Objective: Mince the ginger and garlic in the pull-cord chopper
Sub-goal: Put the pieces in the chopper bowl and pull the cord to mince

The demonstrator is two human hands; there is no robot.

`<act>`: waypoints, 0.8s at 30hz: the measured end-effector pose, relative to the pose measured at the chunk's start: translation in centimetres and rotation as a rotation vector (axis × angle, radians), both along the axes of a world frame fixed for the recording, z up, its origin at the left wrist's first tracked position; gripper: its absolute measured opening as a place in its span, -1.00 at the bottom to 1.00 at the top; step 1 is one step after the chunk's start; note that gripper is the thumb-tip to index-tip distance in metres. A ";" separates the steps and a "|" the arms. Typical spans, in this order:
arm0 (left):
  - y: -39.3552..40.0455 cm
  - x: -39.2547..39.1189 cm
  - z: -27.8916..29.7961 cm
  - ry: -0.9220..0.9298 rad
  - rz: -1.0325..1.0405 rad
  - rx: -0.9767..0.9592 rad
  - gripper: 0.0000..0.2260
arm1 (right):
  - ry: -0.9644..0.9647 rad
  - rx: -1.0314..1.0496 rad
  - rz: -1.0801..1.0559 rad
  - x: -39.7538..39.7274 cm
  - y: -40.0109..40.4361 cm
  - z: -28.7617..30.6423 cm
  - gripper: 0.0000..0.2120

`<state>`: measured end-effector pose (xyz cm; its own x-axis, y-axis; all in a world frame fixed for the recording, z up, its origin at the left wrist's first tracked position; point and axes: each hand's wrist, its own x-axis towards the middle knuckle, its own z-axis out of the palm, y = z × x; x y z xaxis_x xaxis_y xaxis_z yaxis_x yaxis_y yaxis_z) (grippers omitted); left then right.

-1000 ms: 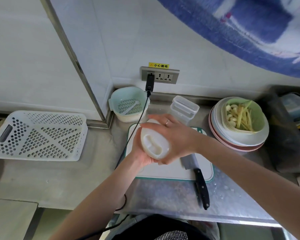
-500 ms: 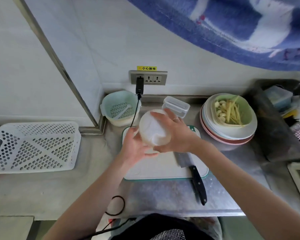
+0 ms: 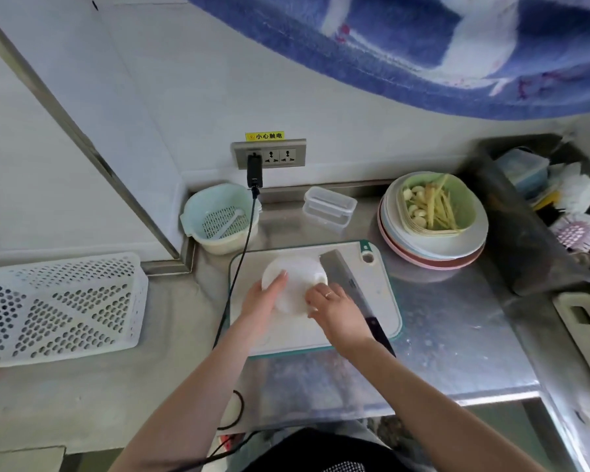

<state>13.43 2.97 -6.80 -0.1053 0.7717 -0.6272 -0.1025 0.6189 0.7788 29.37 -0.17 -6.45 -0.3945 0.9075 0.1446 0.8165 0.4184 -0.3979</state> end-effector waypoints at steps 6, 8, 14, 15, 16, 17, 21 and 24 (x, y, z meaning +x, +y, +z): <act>0.3 -1.5 1.7 0.978 -0.737 0.564 -0.23 | -0.203 0.043 0.128 -1.7 0.6 -0.7 -0.57; 0.8 -1.2 2.3 1.146 -1.171 0.483 -0.05 | -0.261 0.087 0.146 -2.2 1.3 -0.4 -0.56; 1.8 -1.4 0.9 1.131 -1.182 0.425 -0.01 | -0.171 0.092 0.222 -1.0 1.3 -0.2 -0.59; 1.6 -1.2 0.9 1.140 -1.189 0.435 -0.01 | -0.170 0.097 0.244 -0.4 1.2 -0.2 -0.59; 1.5 -1.0 1.0 1.143 -1.195 0.444 -0.02 | -0.169 0.110 0.261 0.1 1.0 -0.3 -0.60; 1.4 -0.7 1.0 1.146 -1.201 0.446 -0.02 | -0.170 0.117 0.269 0.6 0.8 -0.3 -0.60; 1.2 -0.1 1.2 1.155 -1.201 0.412 -0.01 | -0.192 0.066 0.301 3.5 -2.0 -1.0 -0.67; 1.4 -0.2 1.2 1.166 -1.187 0.398 0.00 | -0.214 0.041 0.242 8.3 -6.3 -2.0 -0.90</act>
